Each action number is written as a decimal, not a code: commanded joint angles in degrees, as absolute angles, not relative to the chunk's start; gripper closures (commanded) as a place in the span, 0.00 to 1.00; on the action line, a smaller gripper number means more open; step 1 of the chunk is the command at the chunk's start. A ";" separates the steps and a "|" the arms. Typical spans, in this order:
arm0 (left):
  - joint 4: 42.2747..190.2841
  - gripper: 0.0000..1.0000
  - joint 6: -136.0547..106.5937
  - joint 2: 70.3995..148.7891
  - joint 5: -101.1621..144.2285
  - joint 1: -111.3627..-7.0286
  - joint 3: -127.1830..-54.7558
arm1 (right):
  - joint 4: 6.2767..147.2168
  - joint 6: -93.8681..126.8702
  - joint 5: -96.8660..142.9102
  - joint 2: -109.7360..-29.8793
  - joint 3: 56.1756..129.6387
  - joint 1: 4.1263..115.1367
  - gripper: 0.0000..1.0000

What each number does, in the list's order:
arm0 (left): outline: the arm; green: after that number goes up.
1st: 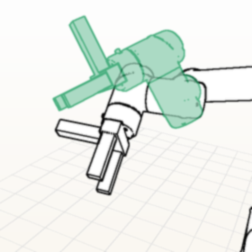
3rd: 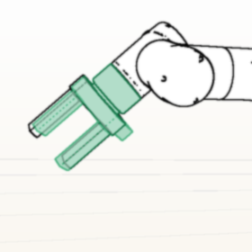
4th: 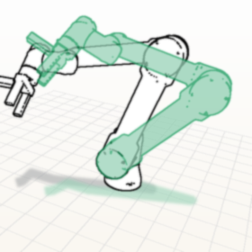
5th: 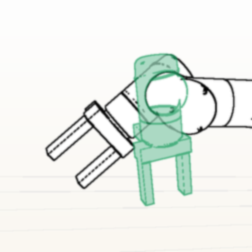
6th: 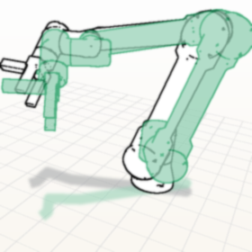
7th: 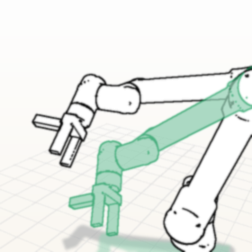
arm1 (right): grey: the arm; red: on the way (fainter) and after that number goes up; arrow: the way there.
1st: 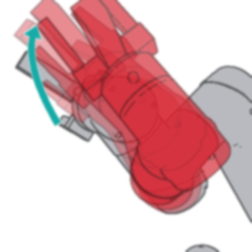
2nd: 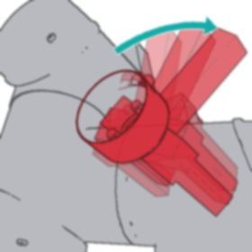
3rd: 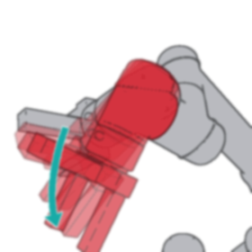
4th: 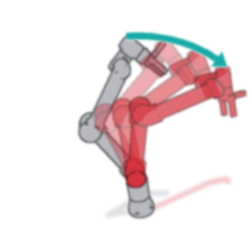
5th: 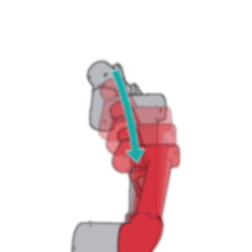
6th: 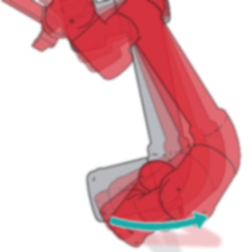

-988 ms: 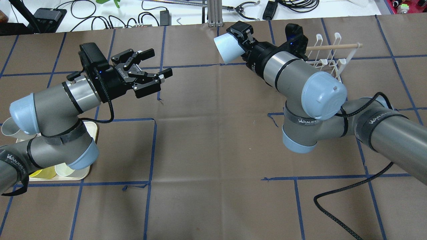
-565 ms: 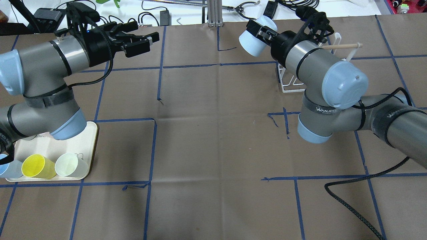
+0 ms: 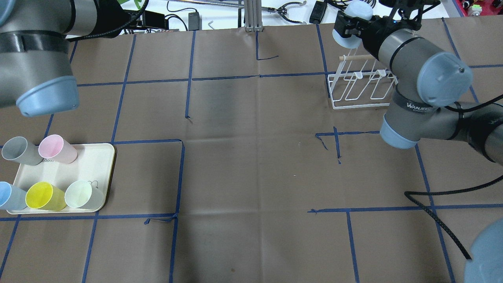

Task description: Transfer IKEA cup to right arm and place on rack

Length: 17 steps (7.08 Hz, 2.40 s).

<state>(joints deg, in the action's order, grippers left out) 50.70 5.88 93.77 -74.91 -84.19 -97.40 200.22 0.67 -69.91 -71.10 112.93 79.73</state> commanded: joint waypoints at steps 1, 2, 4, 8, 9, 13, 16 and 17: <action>71.56 0.01 -1.31 90.89 -84.17 -86.39 -95.54 | 200.39 -5.94 -69.79 -65.24 107.95 78.05 0.86; 79.98 0.01 -1.41 90.01 -86.98 -86.48 -94.75 | 200.65 -7.02 -69.79 -63.47 106.62 78.05 0.86; 90.86 0.01 -1.23 88.42 -90.60 -86.40 -91.77 | 201.09 -7.12 -69.79 -59.00 102.33 78.66 0.86; 91.67 0.01 12.07 83.69 -91.06 -74.15 -99.28 | 201.18 -6.86 -69.70 -57.39 103.61 79.63 0.86; 91.41 0.01 18.65 80.80 -90.97 -68.18 -104.19 | 201.18 -6.94 -69.26 -57.31 104.84 79.63 0.86; 84.31 0.02 23.55 75.59 -94.40 -60.47 -115.82 | 201.01 -6.50 -69.35 -57.39 106.44 79.54 0.14; 69.41 0.02 23.64 78.13 -93.87 -60.47 -125.90 | 200.48 -6.15 -69.52 -57.57 106.17 79.54 0.00; 63.34 0.02 26.17 79.18 -93.95 -60.38 -129.43 | 200.39 -6.07 -69.52 -57.83 105.91 79.54 0.00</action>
<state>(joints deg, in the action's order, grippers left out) 70.73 24.18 78.04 -93.94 -60.45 -124.84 200.50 -6.15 -69.54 -57.56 106.16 79.54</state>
